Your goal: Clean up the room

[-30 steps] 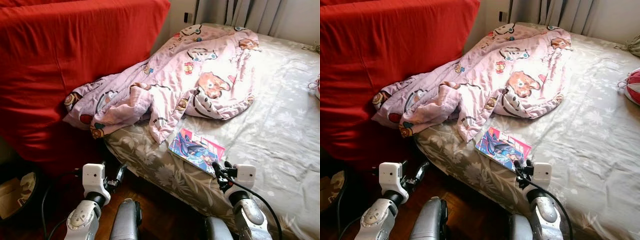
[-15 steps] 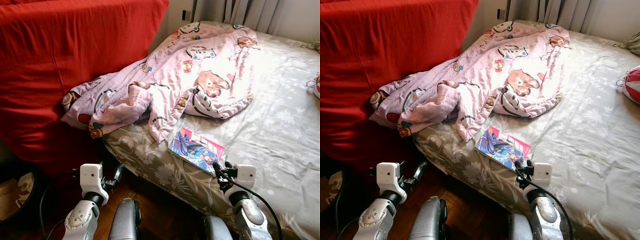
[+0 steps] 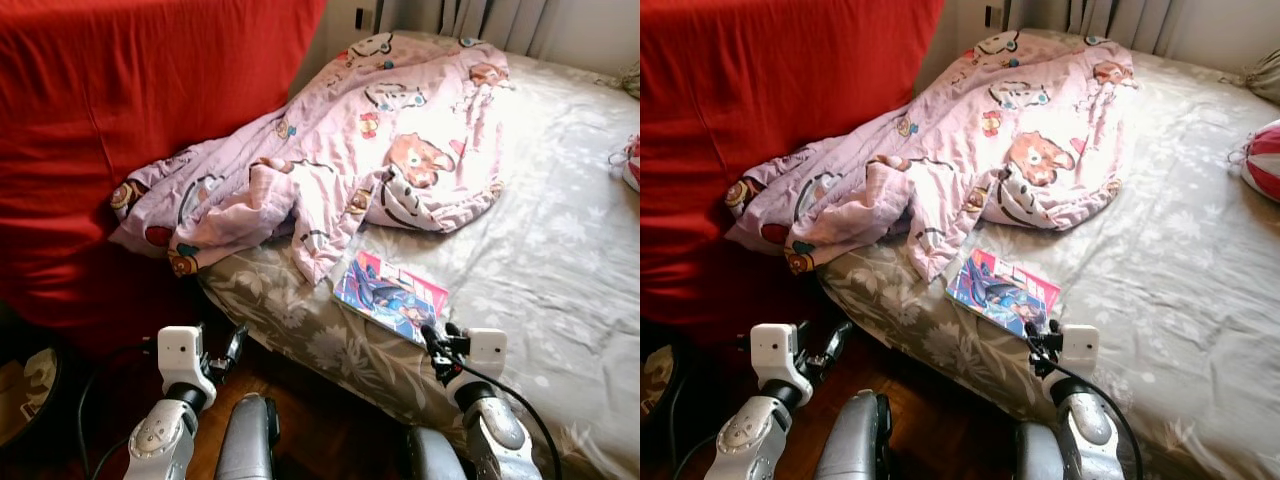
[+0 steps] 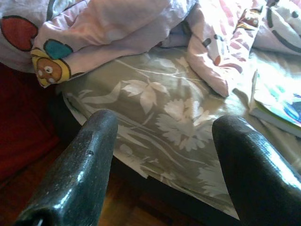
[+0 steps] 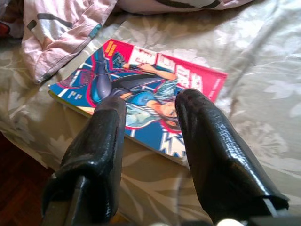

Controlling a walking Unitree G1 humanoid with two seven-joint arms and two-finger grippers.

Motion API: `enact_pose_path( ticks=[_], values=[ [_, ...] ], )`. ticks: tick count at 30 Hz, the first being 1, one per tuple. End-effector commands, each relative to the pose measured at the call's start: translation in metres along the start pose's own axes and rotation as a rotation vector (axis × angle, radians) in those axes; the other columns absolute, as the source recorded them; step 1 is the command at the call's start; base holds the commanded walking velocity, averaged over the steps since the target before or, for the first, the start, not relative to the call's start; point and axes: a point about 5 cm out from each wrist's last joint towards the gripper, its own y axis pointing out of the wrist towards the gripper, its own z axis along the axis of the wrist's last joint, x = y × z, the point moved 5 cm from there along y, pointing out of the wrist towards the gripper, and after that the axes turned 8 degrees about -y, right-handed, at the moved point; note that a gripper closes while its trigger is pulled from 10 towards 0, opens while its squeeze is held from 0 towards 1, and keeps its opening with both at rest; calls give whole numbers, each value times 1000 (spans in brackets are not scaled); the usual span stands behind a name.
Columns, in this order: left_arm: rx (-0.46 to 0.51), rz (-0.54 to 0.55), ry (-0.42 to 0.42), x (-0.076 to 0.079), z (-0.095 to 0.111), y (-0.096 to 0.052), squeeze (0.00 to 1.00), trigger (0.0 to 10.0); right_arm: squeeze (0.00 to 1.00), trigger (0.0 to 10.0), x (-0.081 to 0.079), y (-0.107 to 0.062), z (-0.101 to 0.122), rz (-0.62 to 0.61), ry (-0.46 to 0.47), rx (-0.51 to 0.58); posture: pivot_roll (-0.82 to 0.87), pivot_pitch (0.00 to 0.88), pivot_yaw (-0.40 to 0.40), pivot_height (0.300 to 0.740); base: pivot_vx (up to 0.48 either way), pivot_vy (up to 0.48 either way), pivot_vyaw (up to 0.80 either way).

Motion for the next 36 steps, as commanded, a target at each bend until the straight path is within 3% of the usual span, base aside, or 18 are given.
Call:
enact_pose_path(
  ticks=[1,25,36],
  values=[
    [-9,-4,10,-1,1,-1,0,10000,0,10000,3,-2,-1,-16,9,1,101,172,15,578,274,0,0],
    [-17,-14,17,0,2,-3,0,10000,0,10000,7,3,-5,-45,37,-38,114,195,29,578,323,0,0],
    [15,-33,12,4,18,-4,0,10000,0,10000,-12,15,-7,55,-4,-94,148,272,57,578,185,0,0]
  ],
)
